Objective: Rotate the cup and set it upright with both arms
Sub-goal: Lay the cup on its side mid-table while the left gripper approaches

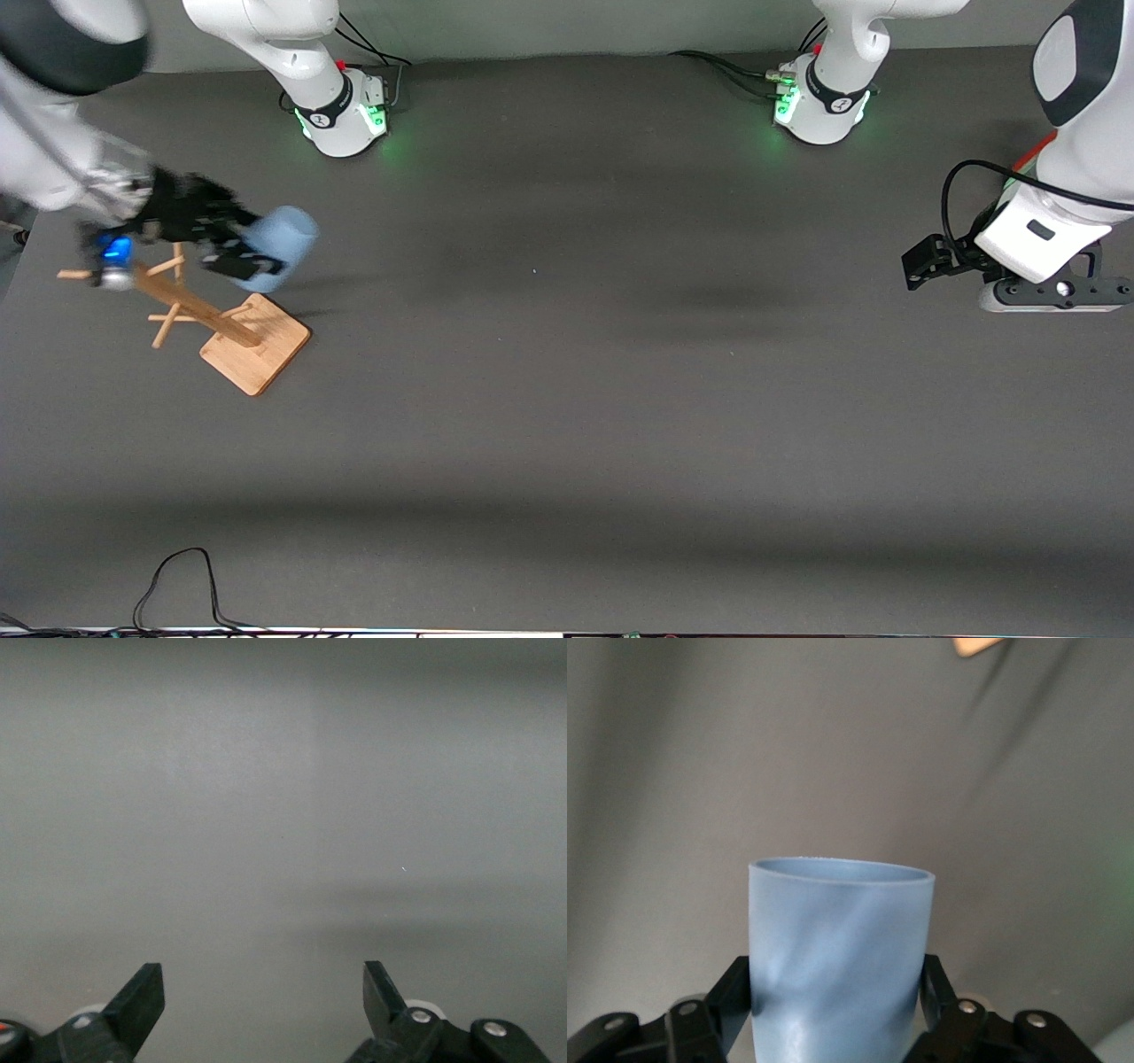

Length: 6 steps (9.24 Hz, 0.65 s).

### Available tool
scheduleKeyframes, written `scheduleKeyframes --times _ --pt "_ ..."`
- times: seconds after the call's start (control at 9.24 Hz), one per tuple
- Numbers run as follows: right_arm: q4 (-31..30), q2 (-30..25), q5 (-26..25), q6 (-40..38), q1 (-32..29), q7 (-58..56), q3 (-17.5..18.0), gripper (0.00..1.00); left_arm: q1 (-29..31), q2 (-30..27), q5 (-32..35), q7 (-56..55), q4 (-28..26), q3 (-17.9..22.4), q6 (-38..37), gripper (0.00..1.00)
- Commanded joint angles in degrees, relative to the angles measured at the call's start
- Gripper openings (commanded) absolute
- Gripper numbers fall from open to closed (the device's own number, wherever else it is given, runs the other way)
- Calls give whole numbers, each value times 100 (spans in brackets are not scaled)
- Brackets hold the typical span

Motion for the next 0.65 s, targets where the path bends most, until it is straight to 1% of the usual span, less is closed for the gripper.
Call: scheduleKeyframes --times 0.0,0.22,0.32,0.43,0.54 --pt "86 330 82 665 -45 961 827 57 -59 53 14 -42 124 28 -54 100" --pt "77 857 -92 1491 -36 1700 1662 57 -60 175 14 -42 124 28 8 100" --pt "86 1242 -346 1904 33 2139 2040 58 -68 193 14 -42 124 28 25 100" --pt "86 1672 -905 2395 78 2926 2392 58 -68 211 14 -42 124 28 52 100" --pt "129 2338 -1746 2679 165 3761 2787 58 -68 237 14 -42 124 28 52 100"
